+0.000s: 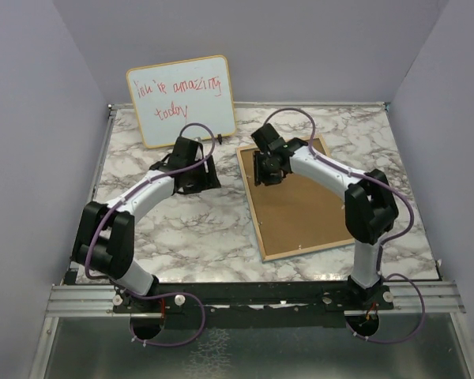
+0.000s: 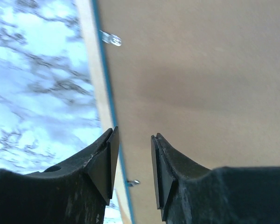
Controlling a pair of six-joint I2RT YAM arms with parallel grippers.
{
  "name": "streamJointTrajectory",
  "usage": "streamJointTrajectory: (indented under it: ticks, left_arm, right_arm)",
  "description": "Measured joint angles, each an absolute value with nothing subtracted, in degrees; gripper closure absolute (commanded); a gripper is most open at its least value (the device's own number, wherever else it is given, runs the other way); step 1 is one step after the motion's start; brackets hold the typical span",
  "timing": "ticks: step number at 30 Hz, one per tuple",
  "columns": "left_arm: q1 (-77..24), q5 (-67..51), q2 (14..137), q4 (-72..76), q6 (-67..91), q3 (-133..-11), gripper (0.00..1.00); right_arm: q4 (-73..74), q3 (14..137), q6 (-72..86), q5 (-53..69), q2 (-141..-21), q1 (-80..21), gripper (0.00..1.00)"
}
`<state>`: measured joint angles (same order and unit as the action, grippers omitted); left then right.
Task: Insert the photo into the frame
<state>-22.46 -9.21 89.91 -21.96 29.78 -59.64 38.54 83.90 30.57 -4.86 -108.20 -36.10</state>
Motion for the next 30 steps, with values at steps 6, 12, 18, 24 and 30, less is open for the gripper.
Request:
streamJointTrajectory:
  ticks: [6,12,18,24,30]
  left_arm:
    - [-16.12,-6.66,84.77,-20.78,31.18,-55.16,0.25]
    - [-14.24,-6.59,82.91,-19.44,32.32,-52.34,0.22]
    - [-14.09,-6.83,81.82,-19.27,32.34,-50.57,0.22]
    - [-13.82,-8.01,81.82,-18.57,32.32,-50.41,0.19]
    - [-13.82,-11.29,81.89,-17.63,32.10,-49.69,0.16]
  right_arm:
    - [44.25,97.67,30.46,-5.54,-117.56,-40.01,0.54]
    - [51.33,102.80,30.37,-7.29,-124.49,-44.03,0.51]
    - [55.72,102.80,30.39,-8.58,-125.67,-44.77,0.54]
    - [56.71,102.85,30.17,-8.71,-126.65,-44.56,0.62]
    - [56.60,103.68,29.89,-7.46,-126.93,-44.56,0.89]
